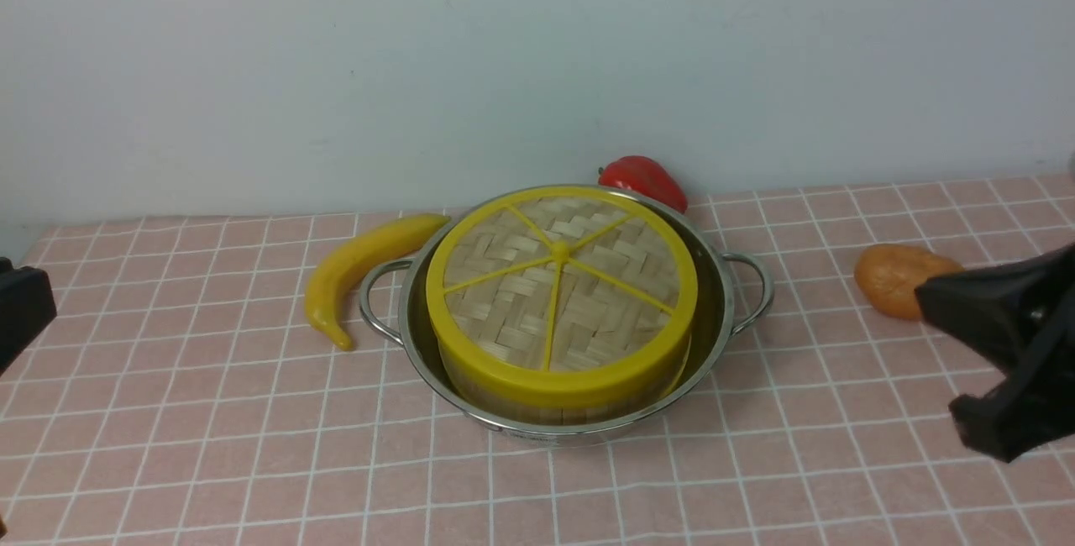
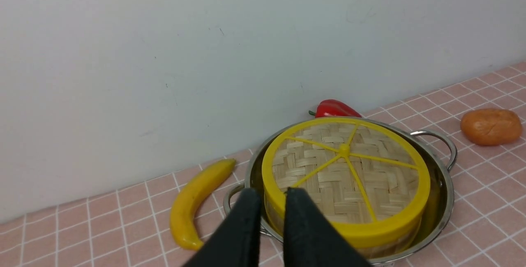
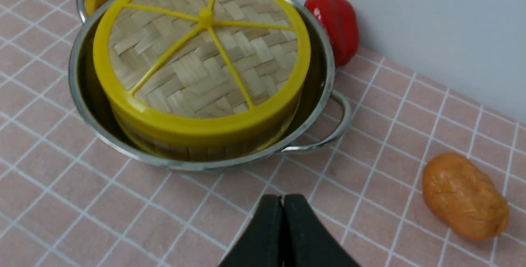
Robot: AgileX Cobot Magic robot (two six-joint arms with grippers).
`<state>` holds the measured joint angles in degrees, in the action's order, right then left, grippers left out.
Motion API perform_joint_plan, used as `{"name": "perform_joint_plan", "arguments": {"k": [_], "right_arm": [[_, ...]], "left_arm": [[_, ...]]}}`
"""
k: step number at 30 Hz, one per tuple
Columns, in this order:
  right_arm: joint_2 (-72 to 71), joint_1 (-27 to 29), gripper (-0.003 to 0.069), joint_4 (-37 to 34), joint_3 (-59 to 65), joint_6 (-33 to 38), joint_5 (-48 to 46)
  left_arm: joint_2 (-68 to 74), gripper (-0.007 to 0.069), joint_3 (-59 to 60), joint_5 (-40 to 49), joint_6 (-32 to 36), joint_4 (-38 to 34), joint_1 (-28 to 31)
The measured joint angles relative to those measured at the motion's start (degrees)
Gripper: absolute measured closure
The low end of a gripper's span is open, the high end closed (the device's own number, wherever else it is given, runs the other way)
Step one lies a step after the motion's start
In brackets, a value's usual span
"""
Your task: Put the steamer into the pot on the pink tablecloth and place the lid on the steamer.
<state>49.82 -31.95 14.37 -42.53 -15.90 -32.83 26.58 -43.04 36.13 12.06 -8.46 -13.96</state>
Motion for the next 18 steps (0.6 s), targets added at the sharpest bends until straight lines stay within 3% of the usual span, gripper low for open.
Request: {"name": "perform_joint_plan", "arguments": {"k": [7, 13, 18], "right_arm": [[-12.49, 14.0, 0.0617, 0.64, 11.27, -0.1, 11.15], [-31.06, 30.14, 0.0602, -0.39, 29.98, -0.1, 19.04], [-41.84, 37.98, 0.0592, -0.61, 41.06, -0.88, 23.13]], "left_arm": [[0.0, 0.0539, 0.0, 0.0, 0.0, 0.32, 0.0], [0.0, 0.0527, 0.0, 0.0, 0.0, 0.32, 0.06], [0.0, 0.0517, 0.0, 0.0, 0.0, 0.32, 0.06]]}}
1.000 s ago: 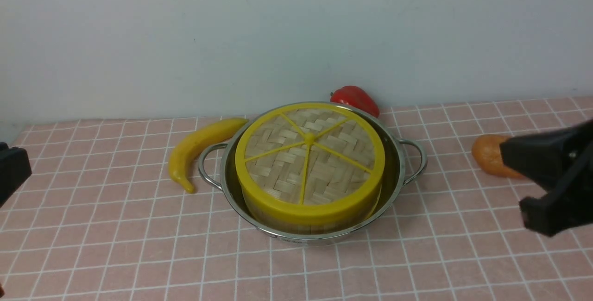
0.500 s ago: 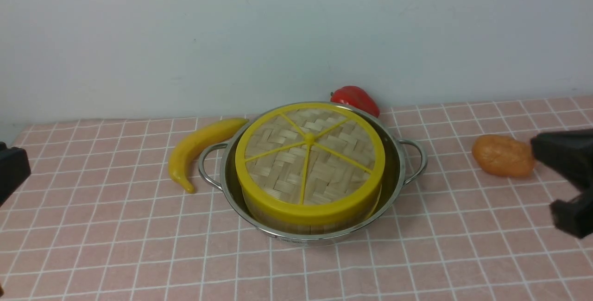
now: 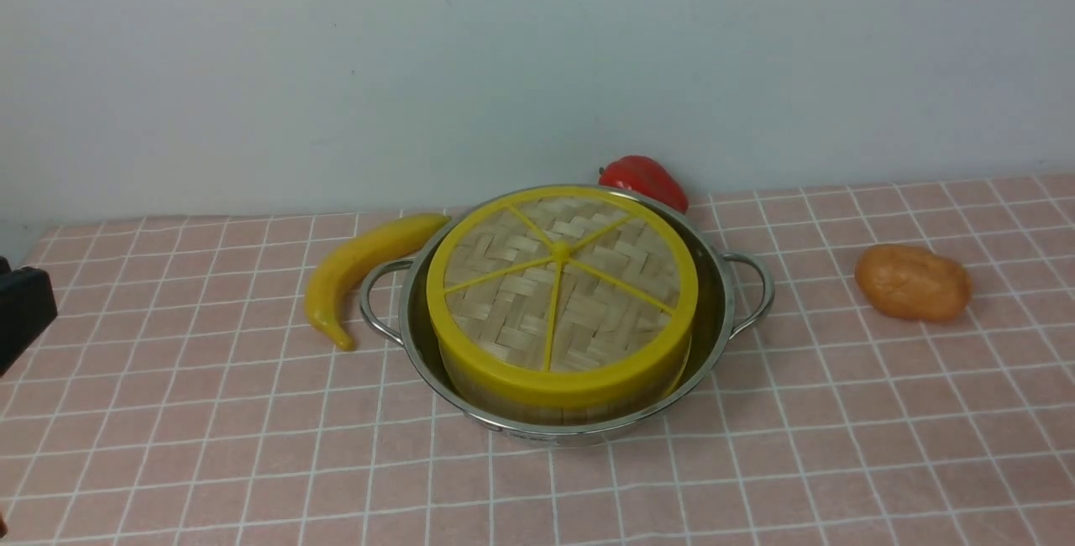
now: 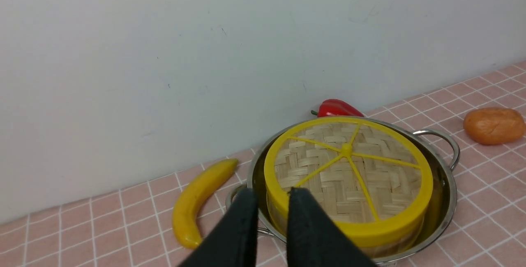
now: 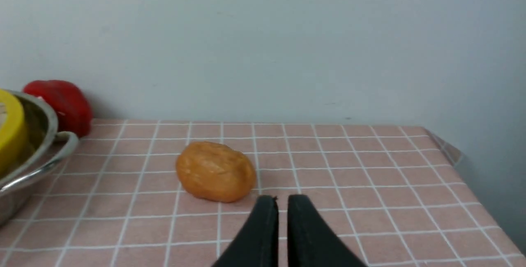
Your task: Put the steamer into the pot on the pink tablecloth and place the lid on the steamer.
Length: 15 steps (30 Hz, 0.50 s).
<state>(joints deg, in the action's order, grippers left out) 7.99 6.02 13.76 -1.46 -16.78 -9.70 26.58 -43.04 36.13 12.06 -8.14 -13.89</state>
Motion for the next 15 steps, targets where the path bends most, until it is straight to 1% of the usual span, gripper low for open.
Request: {"name": "perform_joint_plan", "arguments": {"k": [5, 15], "right_arm": [[-5.36, 1.54, 0.0577, -0.31, 1.88, -1.13, 0.59], [-5.84, 1.54, 0.0536, -0.43, 1.88, -2.02, 0.77]], "left_arm": [[0.0, 0.0507, 0.0, 0.0, 0.0, 0.0, 0.0], [0.0, 0.0489, 0.0, 0.0, 0.0, 0.0, 0.0]]}}
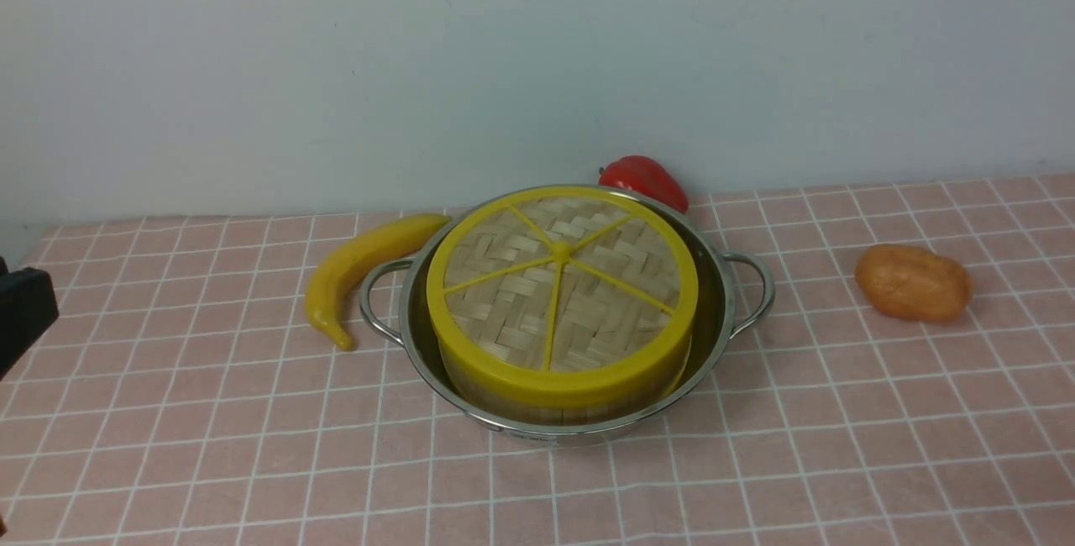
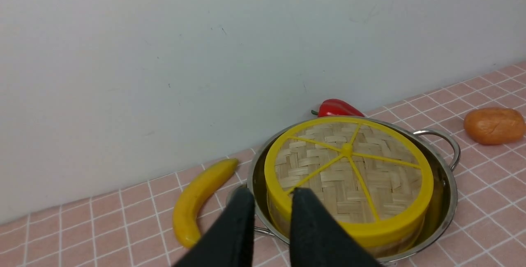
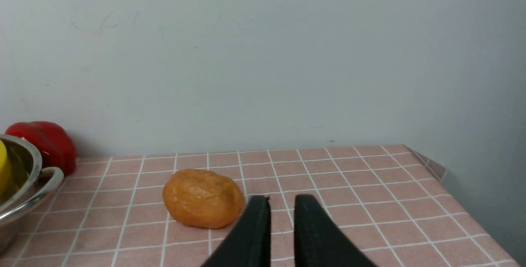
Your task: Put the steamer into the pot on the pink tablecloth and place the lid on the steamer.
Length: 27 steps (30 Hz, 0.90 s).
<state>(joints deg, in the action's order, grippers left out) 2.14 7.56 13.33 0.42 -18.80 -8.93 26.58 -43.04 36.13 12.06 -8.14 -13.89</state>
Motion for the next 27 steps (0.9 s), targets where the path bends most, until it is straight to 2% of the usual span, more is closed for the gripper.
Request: {"name": "perform_joint_plan", "arguments": {"k": [10, 14, 18, 21, 24, 27], "right_arm": [[0.0, 0.0, 0.0493, 0.0, 0.0, -0.04, 0.0], [0.0, 0.0, 0.0481, 0.0, 0.0, -0.04, 0.0], [0.0, 0.0, 0.0465, 0.0, 0.0, -0.04, 0.0], [0.0, 0.0, 0.0456, 0.0, 0.0, -0.04, 0.0], [0.0, 0.0, 0.045, 0.0, 0.0, -0.04, 0.0], [0.0, 0.0, 0.0441, -0.05, 0.02, -0.04, 0.0]], "left_arm": [[0.0, 0.0475, 0.0, 0.0, 0.31, 0.15, 0.0], [-1.01, 0.0465, 1.08, -0.3, 2.32, 3.28, 1.08], [-5.88, 0.0455, 10.41, -4.53, 1.8, 6.38, 9.78], [-10.81, 0.0455, 21.88, -9.15, 0.14, 6.66, 16.12], [-16.57, 0.045, 31.89, -13.3, -1.19, 6.84, 19.32], [-23.07, 0.0443, 40.57, -17.79, -1.93, 6.9, 19.85]]}}
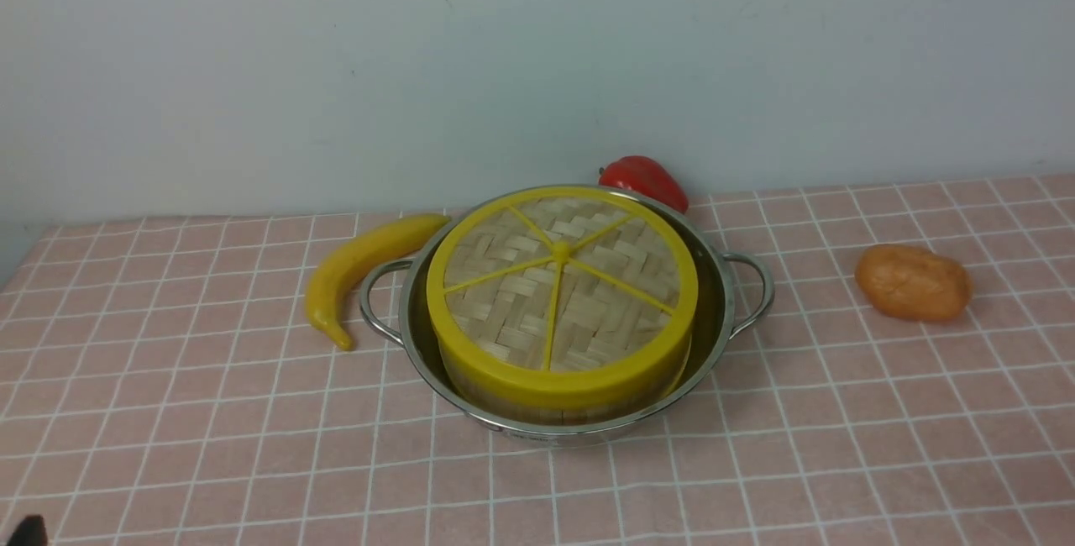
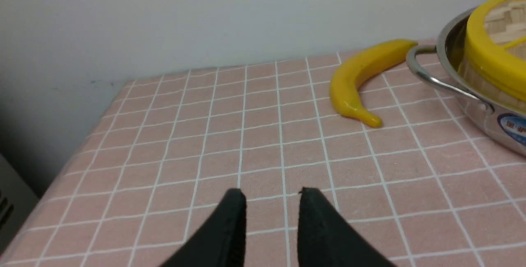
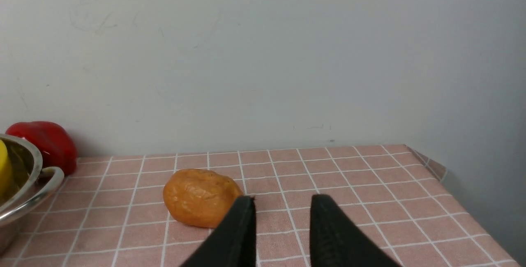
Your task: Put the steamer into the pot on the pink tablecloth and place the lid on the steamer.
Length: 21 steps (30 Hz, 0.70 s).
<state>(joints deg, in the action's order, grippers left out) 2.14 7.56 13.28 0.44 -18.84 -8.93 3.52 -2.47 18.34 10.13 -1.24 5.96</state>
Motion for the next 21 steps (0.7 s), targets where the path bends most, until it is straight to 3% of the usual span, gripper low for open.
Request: {"name": "perform_joint_plan", "arguments": {"k": [21], "right_arm": [[0.0, 0.0, 0.0419, 0.0, 0.05, -0.19, 0.01]], "left_arm": [[-3.46, 0.0413, 2.88, -0.21, -0.3, 0.17, 0.0]]}}
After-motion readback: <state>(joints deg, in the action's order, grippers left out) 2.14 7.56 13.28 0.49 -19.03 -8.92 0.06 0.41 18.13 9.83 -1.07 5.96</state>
